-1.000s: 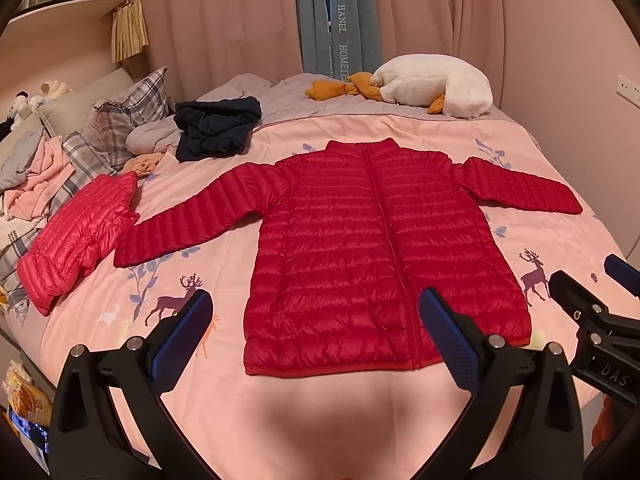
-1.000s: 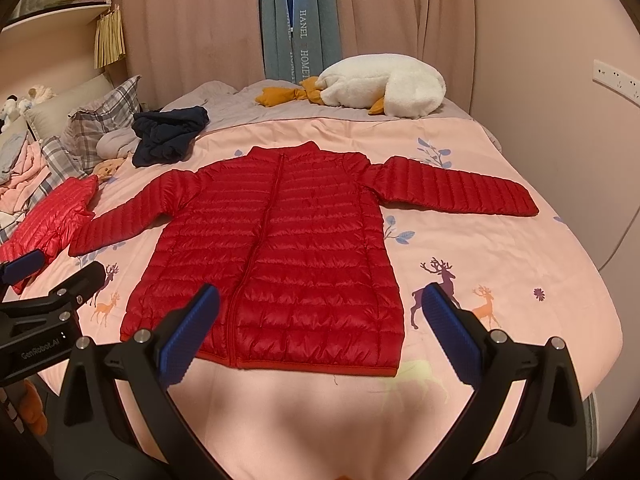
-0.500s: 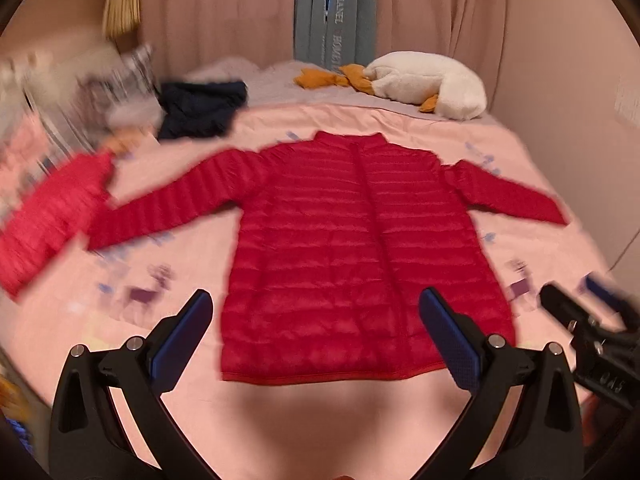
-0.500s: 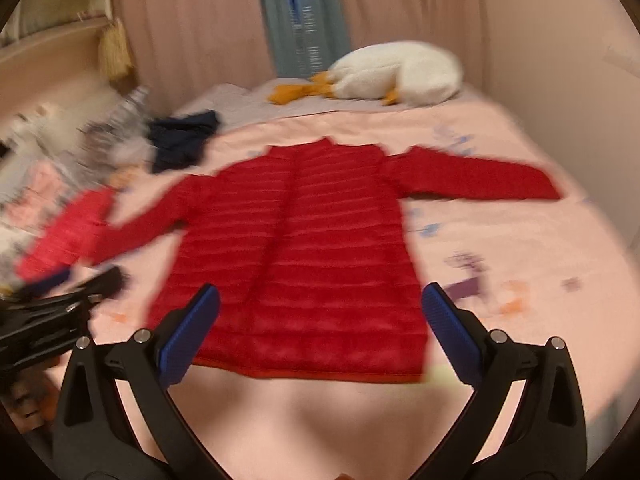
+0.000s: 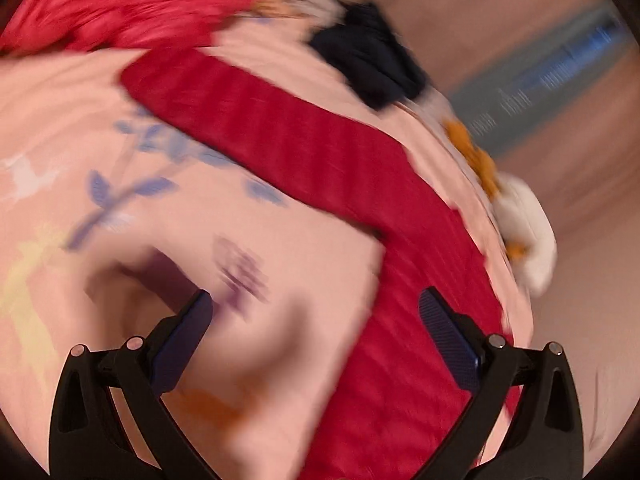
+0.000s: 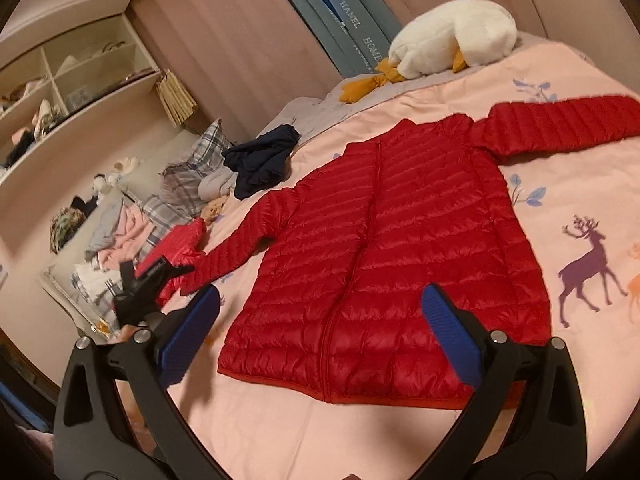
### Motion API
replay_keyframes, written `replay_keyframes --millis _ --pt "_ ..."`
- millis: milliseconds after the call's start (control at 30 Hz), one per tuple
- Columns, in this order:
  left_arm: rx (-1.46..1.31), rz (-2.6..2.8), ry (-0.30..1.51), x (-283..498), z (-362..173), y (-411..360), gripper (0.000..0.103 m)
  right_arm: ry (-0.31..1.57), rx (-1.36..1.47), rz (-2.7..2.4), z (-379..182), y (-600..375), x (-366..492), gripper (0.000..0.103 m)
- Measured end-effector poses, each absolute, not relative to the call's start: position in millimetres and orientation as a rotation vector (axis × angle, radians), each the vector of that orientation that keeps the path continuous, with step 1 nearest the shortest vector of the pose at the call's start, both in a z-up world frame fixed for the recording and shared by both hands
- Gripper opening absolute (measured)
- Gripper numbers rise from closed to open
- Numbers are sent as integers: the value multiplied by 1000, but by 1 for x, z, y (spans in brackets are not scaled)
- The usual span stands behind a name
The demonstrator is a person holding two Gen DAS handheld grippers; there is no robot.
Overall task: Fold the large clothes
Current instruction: 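Reach the left gripper to the red jacket's sleeve cuff and grasp it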
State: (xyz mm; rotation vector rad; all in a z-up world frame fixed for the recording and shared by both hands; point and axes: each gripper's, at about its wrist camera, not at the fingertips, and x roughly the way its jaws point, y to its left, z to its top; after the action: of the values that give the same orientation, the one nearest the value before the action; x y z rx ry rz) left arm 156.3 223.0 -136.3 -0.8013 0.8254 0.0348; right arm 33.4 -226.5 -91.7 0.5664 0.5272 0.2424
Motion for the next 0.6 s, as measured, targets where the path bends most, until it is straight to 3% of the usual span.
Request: replay_keyframes --millis 400,600 --pt "-1163 7 742 222 -191 327 102 575 486 202 -104 -223 59 101" --pt "-1189 26 692 256 -191 344 102 591 507 178 -110 -229 70 101"
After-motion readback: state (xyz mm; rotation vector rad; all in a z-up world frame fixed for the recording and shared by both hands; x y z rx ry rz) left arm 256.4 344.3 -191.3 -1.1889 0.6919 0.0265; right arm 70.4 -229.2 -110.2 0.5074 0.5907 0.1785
